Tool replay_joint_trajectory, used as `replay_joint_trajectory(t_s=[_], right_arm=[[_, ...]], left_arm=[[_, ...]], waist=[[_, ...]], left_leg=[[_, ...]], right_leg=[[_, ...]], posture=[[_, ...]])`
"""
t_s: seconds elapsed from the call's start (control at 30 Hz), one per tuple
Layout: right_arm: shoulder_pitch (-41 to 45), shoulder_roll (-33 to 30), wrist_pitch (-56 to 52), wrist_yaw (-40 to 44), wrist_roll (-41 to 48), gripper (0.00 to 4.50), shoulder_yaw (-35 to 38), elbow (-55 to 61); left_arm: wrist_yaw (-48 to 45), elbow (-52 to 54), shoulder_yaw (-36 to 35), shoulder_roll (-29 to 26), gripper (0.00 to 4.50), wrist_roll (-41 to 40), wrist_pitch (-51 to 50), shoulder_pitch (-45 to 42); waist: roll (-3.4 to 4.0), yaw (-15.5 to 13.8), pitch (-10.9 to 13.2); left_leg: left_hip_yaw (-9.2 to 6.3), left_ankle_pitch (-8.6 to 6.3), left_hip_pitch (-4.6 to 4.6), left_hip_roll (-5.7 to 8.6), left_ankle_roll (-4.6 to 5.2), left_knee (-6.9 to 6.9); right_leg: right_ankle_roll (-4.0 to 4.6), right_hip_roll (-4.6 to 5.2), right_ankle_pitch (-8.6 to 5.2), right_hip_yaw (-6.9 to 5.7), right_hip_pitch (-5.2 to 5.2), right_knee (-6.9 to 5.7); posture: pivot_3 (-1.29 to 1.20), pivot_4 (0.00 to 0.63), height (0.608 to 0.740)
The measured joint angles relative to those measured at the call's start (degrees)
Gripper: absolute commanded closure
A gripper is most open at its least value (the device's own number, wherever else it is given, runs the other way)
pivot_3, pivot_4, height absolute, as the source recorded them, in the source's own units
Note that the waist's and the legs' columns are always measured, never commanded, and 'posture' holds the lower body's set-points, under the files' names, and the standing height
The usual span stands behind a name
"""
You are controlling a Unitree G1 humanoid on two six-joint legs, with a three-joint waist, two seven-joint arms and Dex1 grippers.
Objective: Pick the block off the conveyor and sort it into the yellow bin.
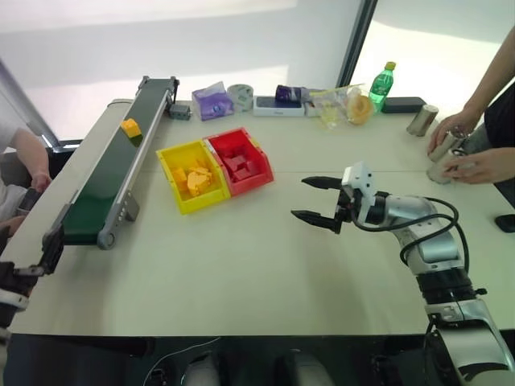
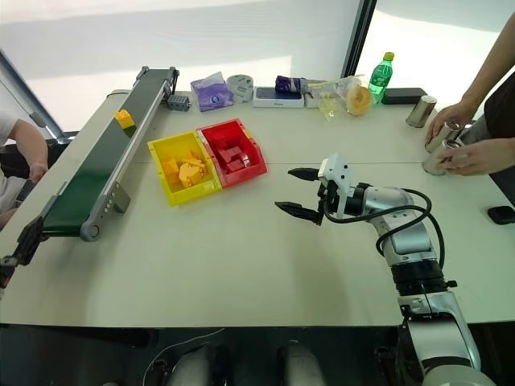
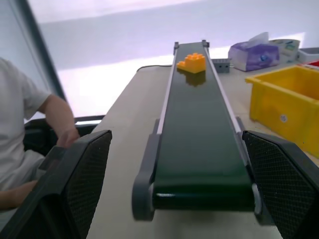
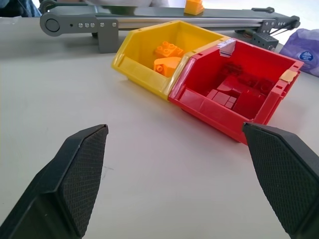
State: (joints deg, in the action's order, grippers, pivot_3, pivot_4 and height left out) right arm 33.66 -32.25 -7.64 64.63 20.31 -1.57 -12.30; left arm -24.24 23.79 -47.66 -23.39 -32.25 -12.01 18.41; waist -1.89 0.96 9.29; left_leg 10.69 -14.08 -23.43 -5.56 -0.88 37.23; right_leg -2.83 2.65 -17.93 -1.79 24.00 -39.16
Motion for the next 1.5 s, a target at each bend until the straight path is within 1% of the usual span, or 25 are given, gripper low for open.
replay_joint_trajectory(t_s=[0.2, 0.4, 0.73, 0.9, 1.0, 1.1, 1.2, 1.3, 1.43, 1.5], right_arm=[[0.68, 0.67, 2.55, 1.40, -0.45, 0.00, -0.02, -3.22], [0.68, 0.88, 2.87, 1.51, -0.90, 0.00, -0.03, -3.50], [0.67, 0.91, -0.01, 0.25, -0.89, 0.00, -0.03, -0.06], [0.67, 0.91, -1.03, -0.17, -0.86, 0.00, -0.02, 0.87], [0.67, 0.98, -1.59, -0.30, -0.87, 0.00, -0.03, 1.01], [0.67, 1.18, -1.75, -0.39, -0.88, 0.00, -0.03, 1.04], [0.67, 1.37, -1.84, -0.50, -0.87, 0.00, -0.03, 1.17], [0.64, 1.38, -1.83, -0.50, -0.88, 0.00, -0.02, 1.29], [0.61, 1.40, -1.63, -0.29, -0.88, 0.00, 0.00, 1.28], [0.60, 1.46, -1.52, -0.25, -0.88, 0.00, 0.00, 1.28]], left_arm=[[1.32, -0.21, -0.32, 0.23, 0.06, 0.33, 1.38, 0.44], [2.02, -0.27, 0.87, 0.26, 0.06, 0.39, 1.43, -0.29], [2.56, -0.71, 1.96, -0.44, 0.06, 0.38, 1.24, -1.31], [4.59, -0.82, 3.36, -1.56, 0.06, 0.60, -0.95, -2.75], [6.38, -0.83, 5.11, -3.79, 0.06, 0.73, -4.29, -5.24], [10.79, -0.34, 7.38, -4.85, 0.06, 1.95, -9.09, -8.81], [15.96, 0.27, 10.45, -5.07, 0.06, 3.42, -15.03, -12.39], [20.97, 0.32, 11.18, -5.22, 0.06, 4.57, -20.91, -16.07], [24.34, 1.07, 12.84, -5.12, 0.06, 4.20, -26.72, -20.59], [25.18, 1.87, 13.38, -4.01, 0.06, 3.69, -28.81, -21.76]], waist=[[0.00, 0.16, 0.00], [0.00, 0.20, 0.00], [0.00, 0.21, 0.00], [0.00, 0.10, 0.00], [0.00, 0.14, 0.00], [0.00, 0.13, 0.00], [0.00, 0.13, 0.00], [0.00, 0.12, 0.00], [0.00, 0.10, 0.00], [0.00, 0.10, 0.00]], left_leg=[[0.00, -0.02, 0.01, 0.00, 0.03, -0.01], [0.00, -0.01, 0.01, -0.01, 0.01, -0.01], [0.00, -0.01, 0.01, -0.02, 0.01, -0.02], [0.00, -0.01, 0.01, -0.01, 0.01, -0.02], [0.01, 0.01, 0.01, -0.01, -0.02, -0.02], [0.00, 0.04, 0.01, -0.01, -0.07, -0.02], [0.01, 0.10, 0.01, -0.01, -0.17, -0.02], [0.00, 0.11, 0.01, -0.01, -0.18, -0.03], [0.01, 0.11, 0.00, -0.01, -0.19, -0.03], [0.01, 0.11, 0.00, 0.00, -0.19, -0.03]], right_leg=[[0.00, 0.00, 0.00, 0.00, -0.01, 0.00], [0.00, -0.02, 0.00, 0.00, 0.00, 0.00], [0.00, -0.02, 0.00, 0.00, 0.00, 0.00], [0.00, -0.01, 0.00, 0.00, 0.00, 0.00], [0.00, -0.01, 0.00, 0.00, 0.00, 0.00], [0.00, -0.02, 0.00, 0.00, 0.00, 0.00], [-0.01, -0.02, 0.01, 0.00, -0.01, 0.00], [-0.01, -0.05, 0.01, 0.00, 0.00, 0.00], [-0.02, -0.04, 0.01, 0.00, -0.01, 0.00], [-0.02, -0.04, 0.01, 0.00, 0.00, 0.00]], posture=[[0.00, 0.150, 0.740], [0.00, 0.150, 0.740], [0.00, 0.150, 0.740], [0.00, 0.150, 0.740], [0.00, 0.150, 0.740], [0.00, 0.150, 0.740], [0.00, 0.150, 0.740], [0.00, 0.150, 0.740], [0.00, 0.150, 0.740], [0.00, 0.150, 0.740]])
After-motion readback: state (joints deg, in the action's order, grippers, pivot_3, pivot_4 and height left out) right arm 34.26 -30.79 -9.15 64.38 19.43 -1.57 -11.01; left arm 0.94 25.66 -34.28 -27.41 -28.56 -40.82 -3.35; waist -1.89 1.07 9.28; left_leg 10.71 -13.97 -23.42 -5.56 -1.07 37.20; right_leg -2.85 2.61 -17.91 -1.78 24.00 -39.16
